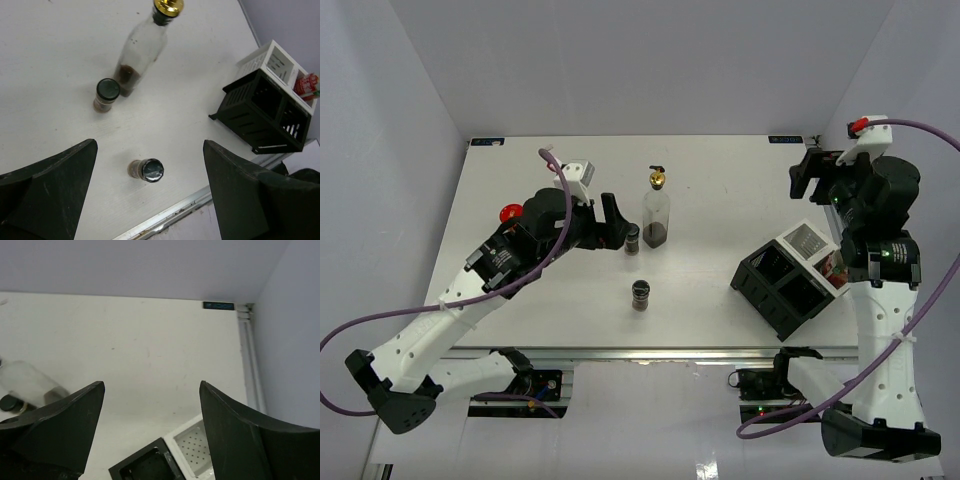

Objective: Organize the condiment bottles

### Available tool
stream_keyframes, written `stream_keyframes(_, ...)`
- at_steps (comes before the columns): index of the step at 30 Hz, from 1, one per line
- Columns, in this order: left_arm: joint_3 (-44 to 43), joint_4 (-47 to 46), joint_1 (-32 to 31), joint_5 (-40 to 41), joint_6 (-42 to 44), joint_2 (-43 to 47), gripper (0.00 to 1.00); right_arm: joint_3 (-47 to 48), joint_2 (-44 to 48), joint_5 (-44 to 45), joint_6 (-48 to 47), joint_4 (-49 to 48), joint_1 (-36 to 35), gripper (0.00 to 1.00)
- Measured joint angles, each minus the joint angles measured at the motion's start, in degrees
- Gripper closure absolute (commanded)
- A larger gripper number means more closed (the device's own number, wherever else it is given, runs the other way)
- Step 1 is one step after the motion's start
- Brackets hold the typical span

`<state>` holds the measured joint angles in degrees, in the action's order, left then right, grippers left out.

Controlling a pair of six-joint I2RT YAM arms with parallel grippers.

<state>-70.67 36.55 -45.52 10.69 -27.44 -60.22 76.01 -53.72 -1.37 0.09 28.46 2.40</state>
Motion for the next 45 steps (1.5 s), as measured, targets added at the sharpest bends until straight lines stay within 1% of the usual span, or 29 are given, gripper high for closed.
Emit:
stream_keyframes(2,0.2,-0.2,1.7,0.0,0.0,-0.4,0.02,-0.6,-0.9,-7.5,0.0,-0.8,-0.1,0.09)
stream_keyframes(4,1.2,-0.8,3.6,-0.5,-0.1,-0.3,0.02,-3.9,-0.9,-15.9,1.9,-6.1,-0.6,0.08)
stream_keyframes(7,3.1,-0.8,5.7,-0.5,-0.3,0.1,0.02,-9.2,-1.2,-22.1,3.8,-12.0,-5.4,0.01)
stream_keyframes(9,4.1,-0.5,6.3,-0.7,-0.2,0.7,0.02,-12.3,-1.9,-23.2,4.2,-15.7,-10.0,0.02)
stream_keyframes(11,4.5,-0.3,6.4,-2.0,0.0,1.5,0.02,-14.7,-3.4,-23.1,4.0,-19.4,-15.6,0.05)
stream_keyframes(14,4.5,-0.3,6.4,-3.7,0.1,3.5,0.02,-16.5,-7.7,-22.1,2.9,-24.9,-23.5,0.06)
stream_keyframes(17,4.5,0.0,6.4,-3.9,0.5,5.4,0.02,-17.9,-11.0,-20.8,1.9,-29.2,-28.2,0.06)
stream_keyframes(22,4.5,1.0,6.4,-3.7,1.1,6.9,0.02,-17.7,-16.0,-17.6,0.7,-35.1,-31.5,0.03)
stream_keyframes(27,4.5,1.5,6.4,-3.5,1.5,7.9,0.02,-16.7,-22.1,-14.4,-0.7,-38.8,-34.8,0.02)
stream_keyframes(34,4.5,2.3,6.4,-2.4,1.8,8.9,0.02,-16.4,-24.9,-10.0,-0.7,-42.8,-36.1,0.00)
stream_keyframes(35,4.5,2.3,6.4,-2.2,1.8,9.2,0.02,-16.4,-25.1,-9.7,-0.7,-43.6,-36.1,0.01)
stream_keyframes(37,4.5,2.3,6.4,-1.9,1.8,10.2,0.02,-16.2,-26.1,-9.4,-0.5,-45.6,-36.2,0.07)
stream_keyframes(45,4.5,2.5,6.4,-1.0,1.9,13.0,0.02,-15.5,-31.7,-8.9,1.2,-50.2,-36.8,0.16)
